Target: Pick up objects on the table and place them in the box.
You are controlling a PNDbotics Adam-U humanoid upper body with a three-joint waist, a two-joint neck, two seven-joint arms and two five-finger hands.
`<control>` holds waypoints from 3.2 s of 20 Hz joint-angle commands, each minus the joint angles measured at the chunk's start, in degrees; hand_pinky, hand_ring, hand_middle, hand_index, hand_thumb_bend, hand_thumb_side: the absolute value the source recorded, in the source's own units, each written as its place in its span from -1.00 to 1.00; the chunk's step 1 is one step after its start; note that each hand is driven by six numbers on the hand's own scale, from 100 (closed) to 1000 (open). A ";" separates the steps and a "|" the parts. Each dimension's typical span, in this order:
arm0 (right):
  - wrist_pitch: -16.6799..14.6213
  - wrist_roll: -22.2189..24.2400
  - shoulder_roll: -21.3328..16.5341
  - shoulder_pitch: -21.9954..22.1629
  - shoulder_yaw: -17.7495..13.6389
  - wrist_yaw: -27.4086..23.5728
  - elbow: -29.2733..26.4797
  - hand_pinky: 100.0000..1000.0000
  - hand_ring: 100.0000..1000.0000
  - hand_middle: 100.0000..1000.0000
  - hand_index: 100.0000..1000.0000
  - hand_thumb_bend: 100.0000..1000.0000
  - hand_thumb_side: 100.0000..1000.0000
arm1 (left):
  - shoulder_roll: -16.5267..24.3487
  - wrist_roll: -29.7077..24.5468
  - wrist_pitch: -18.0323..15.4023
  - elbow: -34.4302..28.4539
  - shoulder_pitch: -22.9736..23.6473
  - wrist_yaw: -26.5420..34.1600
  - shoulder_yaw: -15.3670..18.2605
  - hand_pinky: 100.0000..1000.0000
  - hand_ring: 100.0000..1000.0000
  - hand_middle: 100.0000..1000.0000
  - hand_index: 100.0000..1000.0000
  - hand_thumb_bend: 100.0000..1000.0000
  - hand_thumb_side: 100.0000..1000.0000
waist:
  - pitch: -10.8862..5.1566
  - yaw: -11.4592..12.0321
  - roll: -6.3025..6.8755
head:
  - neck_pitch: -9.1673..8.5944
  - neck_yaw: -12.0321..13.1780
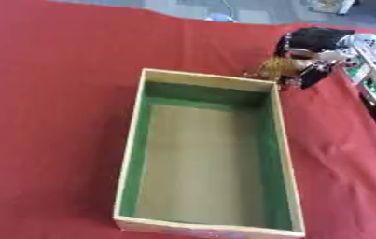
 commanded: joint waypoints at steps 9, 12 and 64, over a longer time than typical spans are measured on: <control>0.27 -4.40 -1.08 -1.27 -0.50 -2.88 -0.66 0.66 0.43 -0.25 -0.32 -1.00 -0.68 | 0.67 -0.16 0.28 -0.97 -0.11 -0.01 0.16 -0.09 -0.12 -0.05 0.31 -1.00 0.46 | -1.89 -0.33 0.38 | -0.19 -0.28; 0.28 -4.21 -1.15 -1.56 -0.63 -4.12 -1.32 0.67 0.42 -0.26 -0.34 -1.00 -0.66 | 0.63 -0.19 0.39 -0.97 0.02 0.08 0.21 -0.08 -0.12 -0.05 0.31 -1.00 0.46 | -2.28 -0.47 0.47 | -0.04 -0.19; 12.02 4.06 10.32 2.06 10.17 -6.51 -45.63 0.43 0.14 -0.68 -0.88 -1.00 -0.60 | 0.64 -1.00 0.77 -0.97 0.47 3.80 0.32 -0.06 -0.11 -0.04 0.31 -1.00 0.45 | -8.95 -2.79 1.50 | 4.24 1.44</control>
